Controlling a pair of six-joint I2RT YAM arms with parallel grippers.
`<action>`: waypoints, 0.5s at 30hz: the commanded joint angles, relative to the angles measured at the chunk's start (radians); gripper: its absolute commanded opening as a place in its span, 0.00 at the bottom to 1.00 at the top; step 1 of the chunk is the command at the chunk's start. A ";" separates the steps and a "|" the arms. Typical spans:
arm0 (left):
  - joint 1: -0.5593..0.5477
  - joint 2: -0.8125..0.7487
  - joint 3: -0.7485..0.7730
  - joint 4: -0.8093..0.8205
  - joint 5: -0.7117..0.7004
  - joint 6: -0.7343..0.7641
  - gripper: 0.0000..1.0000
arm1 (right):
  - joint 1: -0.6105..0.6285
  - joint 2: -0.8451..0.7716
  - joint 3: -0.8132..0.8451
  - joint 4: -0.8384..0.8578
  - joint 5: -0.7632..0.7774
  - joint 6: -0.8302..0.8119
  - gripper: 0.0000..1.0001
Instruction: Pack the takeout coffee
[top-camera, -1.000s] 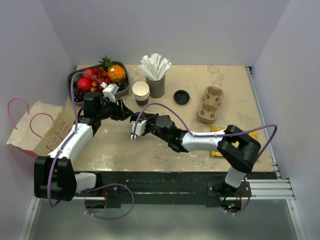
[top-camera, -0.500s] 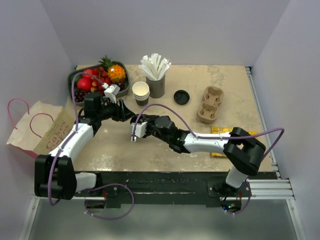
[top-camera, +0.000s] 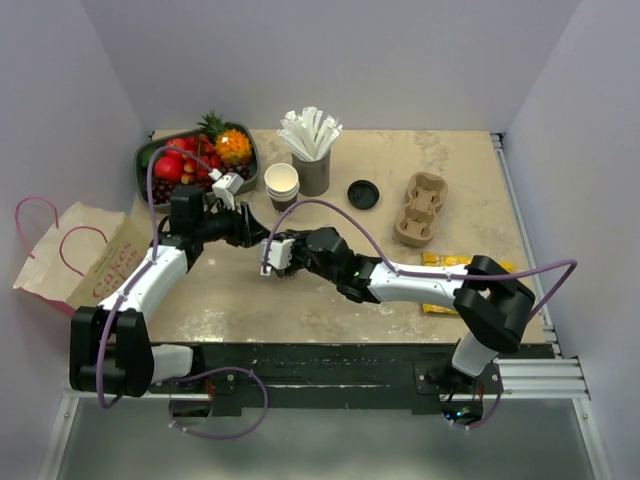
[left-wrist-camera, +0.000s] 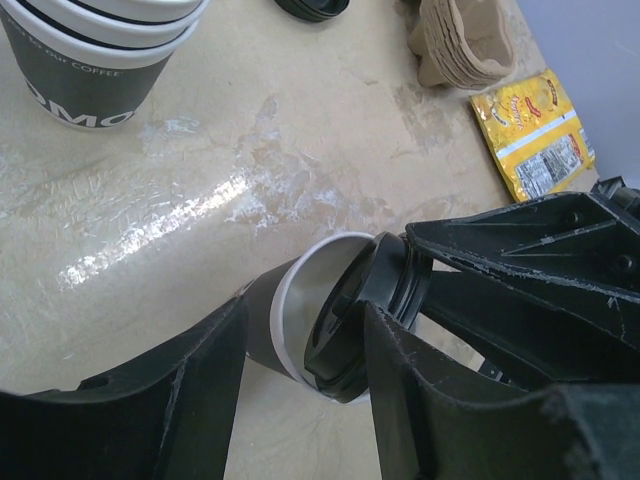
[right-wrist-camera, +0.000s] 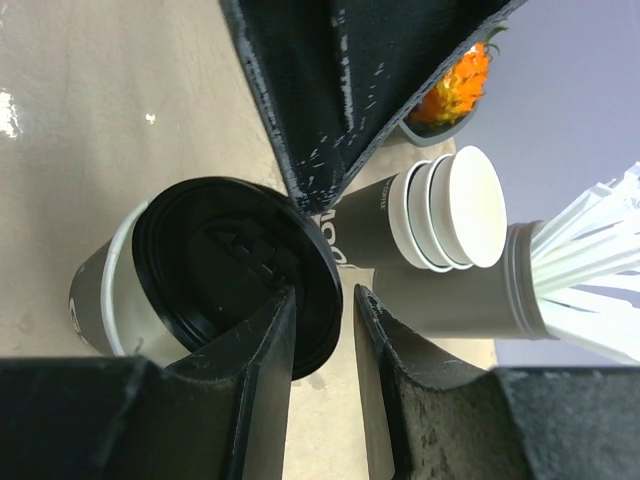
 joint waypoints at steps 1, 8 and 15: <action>0.006 0.004 0.020 0.006 0.073 0.034 0.54 | 0.006 -0.036 0.073 -0.056 -0.011 0.068 0.33; 0.006 0.016 0.023 0.013 0.119 0.034 0.54 | 0.003 -0.078 0.113 -0.184 -0.074 0.178 0.37; 0.006 0.021 0.026 0.003 0.125 0.048 0.53 | -0.021 -0.156 0.148 -0.315 -0.062 0.361 0.41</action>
